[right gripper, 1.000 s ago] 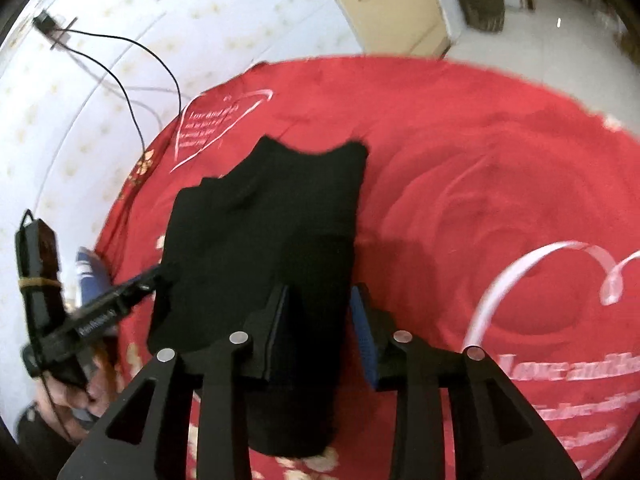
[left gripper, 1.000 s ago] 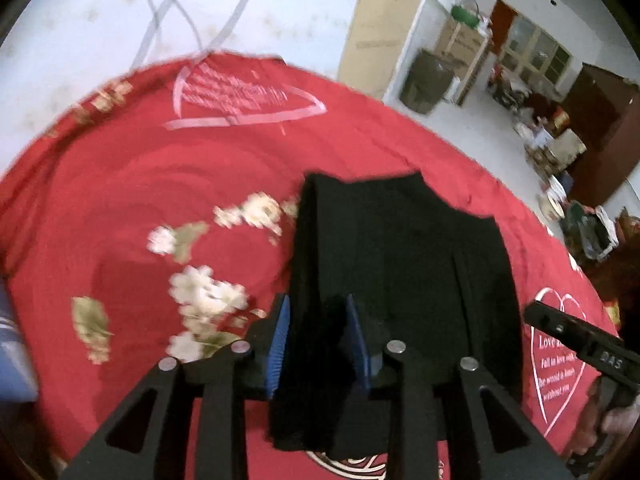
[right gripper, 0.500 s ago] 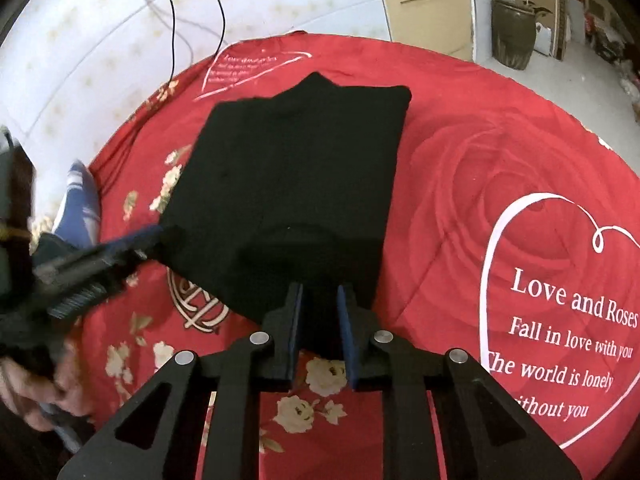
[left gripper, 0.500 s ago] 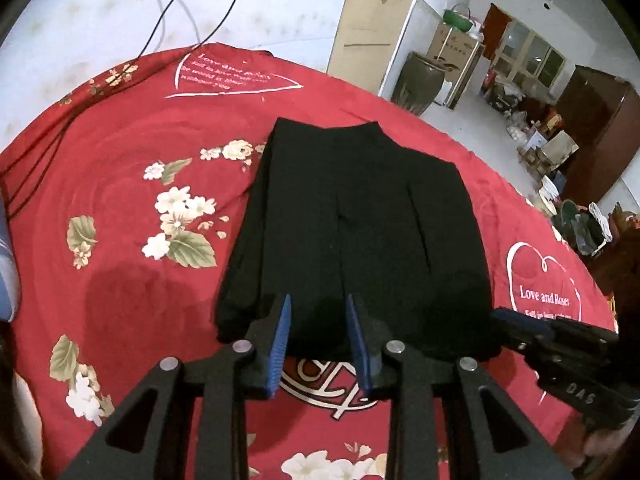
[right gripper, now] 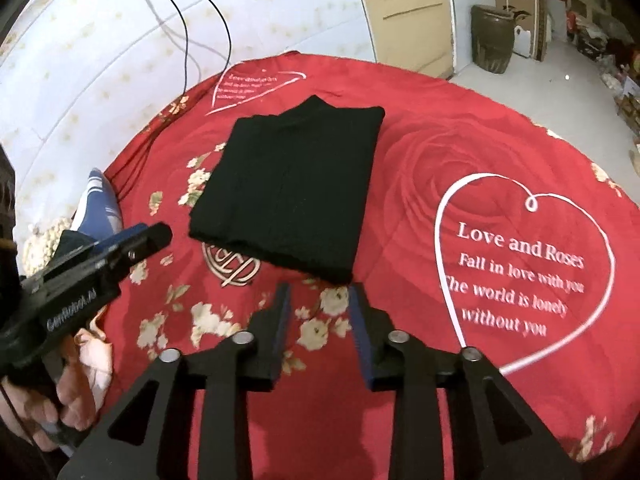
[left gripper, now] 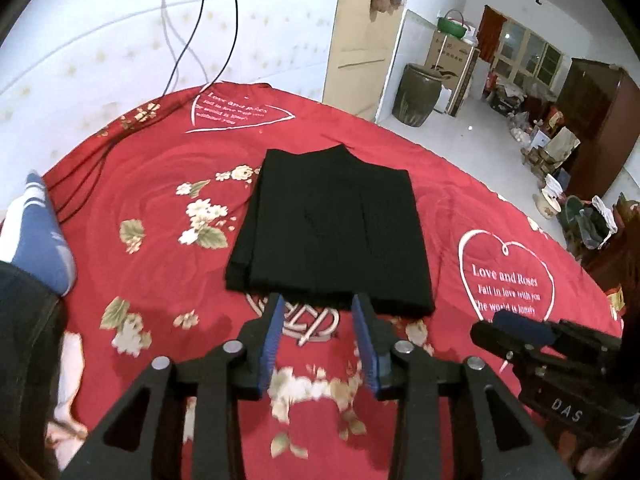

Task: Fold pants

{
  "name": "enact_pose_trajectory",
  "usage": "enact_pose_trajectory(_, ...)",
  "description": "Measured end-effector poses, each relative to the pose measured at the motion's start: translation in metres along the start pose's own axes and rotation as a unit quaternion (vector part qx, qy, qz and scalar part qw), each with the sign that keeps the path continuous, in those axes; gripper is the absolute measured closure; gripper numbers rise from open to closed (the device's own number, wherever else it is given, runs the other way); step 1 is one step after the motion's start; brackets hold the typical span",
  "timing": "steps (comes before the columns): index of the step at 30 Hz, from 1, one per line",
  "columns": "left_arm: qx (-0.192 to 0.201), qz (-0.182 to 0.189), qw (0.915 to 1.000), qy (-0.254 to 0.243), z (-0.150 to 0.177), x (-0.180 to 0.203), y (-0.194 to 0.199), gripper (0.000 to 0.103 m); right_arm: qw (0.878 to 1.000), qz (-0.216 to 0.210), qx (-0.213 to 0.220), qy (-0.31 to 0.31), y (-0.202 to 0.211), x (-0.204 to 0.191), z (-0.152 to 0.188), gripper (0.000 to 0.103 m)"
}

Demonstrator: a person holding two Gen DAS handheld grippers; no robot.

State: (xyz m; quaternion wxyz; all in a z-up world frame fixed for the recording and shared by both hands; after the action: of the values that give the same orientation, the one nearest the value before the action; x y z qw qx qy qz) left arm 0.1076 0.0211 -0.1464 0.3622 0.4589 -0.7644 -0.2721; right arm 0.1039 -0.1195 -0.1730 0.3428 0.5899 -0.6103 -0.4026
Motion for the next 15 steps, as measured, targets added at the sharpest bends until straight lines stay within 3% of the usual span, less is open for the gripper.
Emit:
enact_pose_trajectory(8,-0.005,-0.016,0.9998,-0.005,0.014,0.000,0.001,0.064,1.000,0.018,0.007,0.021,0.015,-0.008,0.012,0.066)
enact_pose_trajectory(15,-0.020,-0.008,0.9998,0.003,0.029,0.001,-0.014,0.064,0.999,0.041,0.019,0.024,0.006,-0.006,0.019,0.066)
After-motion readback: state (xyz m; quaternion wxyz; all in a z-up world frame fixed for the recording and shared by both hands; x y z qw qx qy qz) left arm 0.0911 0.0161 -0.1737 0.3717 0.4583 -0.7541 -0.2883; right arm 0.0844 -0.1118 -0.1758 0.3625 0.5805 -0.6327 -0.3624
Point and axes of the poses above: each gripper's, at about its wrist camera, not at the fingertips, and y roughly against the way its jaws point, x to its right, z to its underside, the point moved 10 cm from there along -y, roughly the way its jaws point, and after that the axes turned 15 degrees about z, right-handed, at the moved point
